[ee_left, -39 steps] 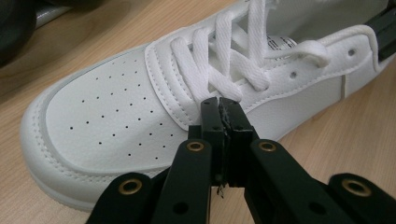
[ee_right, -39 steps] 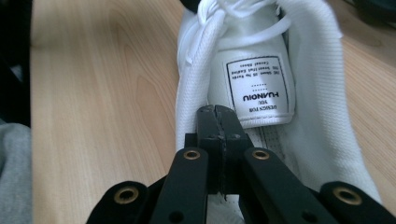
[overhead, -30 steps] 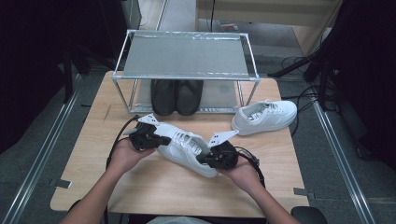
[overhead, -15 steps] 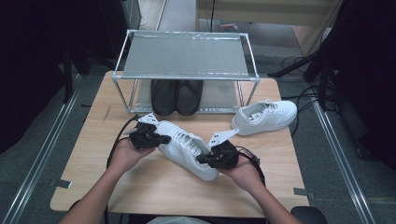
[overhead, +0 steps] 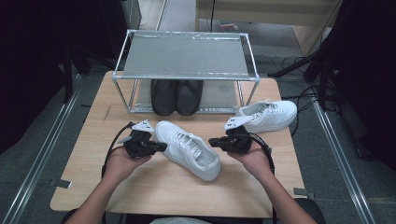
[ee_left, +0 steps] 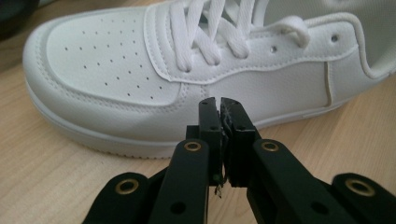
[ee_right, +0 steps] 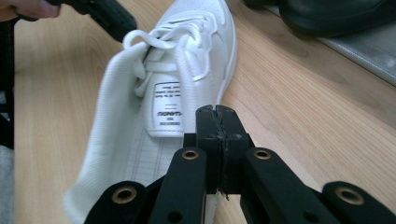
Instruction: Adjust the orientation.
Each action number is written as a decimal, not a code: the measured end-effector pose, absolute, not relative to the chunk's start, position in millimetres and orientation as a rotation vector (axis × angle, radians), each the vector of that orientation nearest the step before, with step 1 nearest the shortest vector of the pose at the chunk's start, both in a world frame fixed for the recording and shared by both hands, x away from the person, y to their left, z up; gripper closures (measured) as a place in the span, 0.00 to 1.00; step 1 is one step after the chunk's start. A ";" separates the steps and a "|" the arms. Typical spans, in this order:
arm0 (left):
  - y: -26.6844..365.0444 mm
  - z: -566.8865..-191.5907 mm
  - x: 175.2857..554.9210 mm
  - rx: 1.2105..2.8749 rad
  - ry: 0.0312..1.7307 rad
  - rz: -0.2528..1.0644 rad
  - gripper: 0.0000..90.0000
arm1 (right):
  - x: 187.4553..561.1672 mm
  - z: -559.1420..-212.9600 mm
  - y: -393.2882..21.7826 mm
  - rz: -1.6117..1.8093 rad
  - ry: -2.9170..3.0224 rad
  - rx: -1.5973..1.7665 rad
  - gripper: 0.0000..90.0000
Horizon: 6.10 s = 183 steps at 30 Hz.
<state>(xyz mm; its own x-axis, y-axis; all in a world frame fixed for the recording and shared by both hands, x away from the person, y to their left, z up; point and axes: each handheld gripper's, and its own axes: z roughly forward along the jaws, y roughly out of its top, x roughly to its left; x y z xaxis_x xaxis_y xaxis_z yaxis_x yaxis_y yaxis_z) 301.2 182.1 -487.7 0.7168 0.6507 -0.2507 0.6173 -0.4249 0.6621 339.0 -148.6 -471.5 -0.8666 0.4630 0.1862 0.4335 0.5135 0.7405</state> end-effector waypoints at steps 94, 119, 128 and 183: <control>204.3 -495.2 304.1 2.095 1.007 0.054 0.44 | 345.0 -470.6 -159.4 1.416 2.644 0.865 0.56; 204.0 -499.0 300.2 2.131 1.012 0.056 0.44 | 363.7 -462.9 -187.1 1.372 2.567 0.975 0.58; 204.8 -499.7 300.0 2.139 1.008 0.052 0.44 | 372.1 -462.6 -203.0 1.371 2.522 1.037 0.60; 208.5 -507.0 293.9 2.164 1.042 0.041 0.43 | 436.4 -493.9 -220.4 1.066 2.616 1.217 0.84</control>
